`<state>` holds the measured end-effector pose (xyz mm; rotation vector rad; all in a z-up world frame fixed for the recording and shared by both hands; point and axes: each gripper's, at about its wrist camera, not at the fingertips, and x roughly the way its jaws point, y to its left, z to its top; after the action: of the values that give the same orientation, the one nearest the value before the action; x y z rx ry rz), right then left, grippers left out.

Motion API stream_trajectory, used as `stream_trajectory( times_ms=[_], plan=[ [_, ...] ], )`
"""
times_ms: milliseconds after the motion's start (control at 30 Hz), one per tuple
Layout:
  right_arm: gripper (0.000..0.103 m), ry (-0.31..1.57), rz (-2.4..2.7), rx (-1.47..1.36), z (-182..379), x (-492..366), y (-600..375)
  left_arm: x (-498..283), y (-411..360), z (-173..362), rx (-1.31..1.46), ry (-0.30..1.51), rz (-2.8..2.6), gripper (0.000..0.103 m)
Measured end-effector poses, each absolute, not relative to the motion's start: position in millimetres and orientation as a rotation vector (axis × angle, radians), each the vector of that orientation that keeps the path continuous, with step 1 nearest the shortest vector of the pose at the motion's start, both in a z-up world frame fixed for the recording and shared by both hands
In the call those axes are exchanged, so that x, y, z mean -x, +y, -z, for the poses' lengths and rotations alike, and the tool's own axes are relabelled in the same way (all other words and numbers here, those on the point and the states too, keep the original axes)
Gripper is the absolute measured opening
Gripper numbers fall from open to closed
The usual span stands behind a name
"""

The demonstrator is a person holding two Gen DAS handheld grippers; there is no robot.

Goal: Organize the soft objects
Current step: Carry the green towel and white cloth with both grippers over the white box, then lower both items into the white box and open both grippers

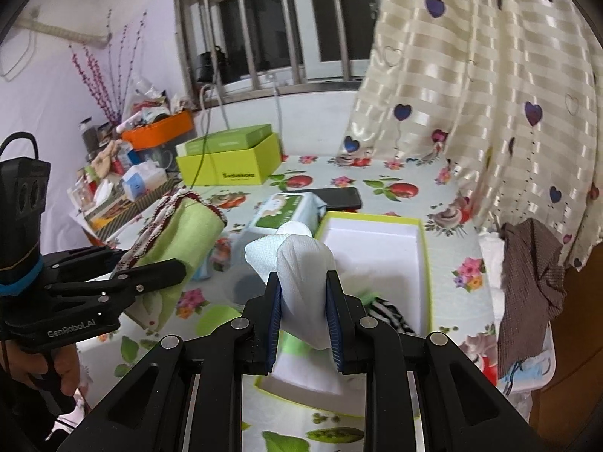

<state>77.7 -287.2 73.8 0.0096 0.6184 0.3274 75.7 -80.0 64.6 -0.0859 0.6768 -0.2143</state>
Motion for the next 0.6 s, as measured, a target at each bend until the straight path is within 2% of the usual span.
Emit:
stream_trajectory(
  times_ms=[600],
  plan=[
    [0.021, 0.671, -0.231, -0.047, -47, -120, -336, -123, -116, -55, 0.04, 0.726, 0.279, 0.036]
  ],
)
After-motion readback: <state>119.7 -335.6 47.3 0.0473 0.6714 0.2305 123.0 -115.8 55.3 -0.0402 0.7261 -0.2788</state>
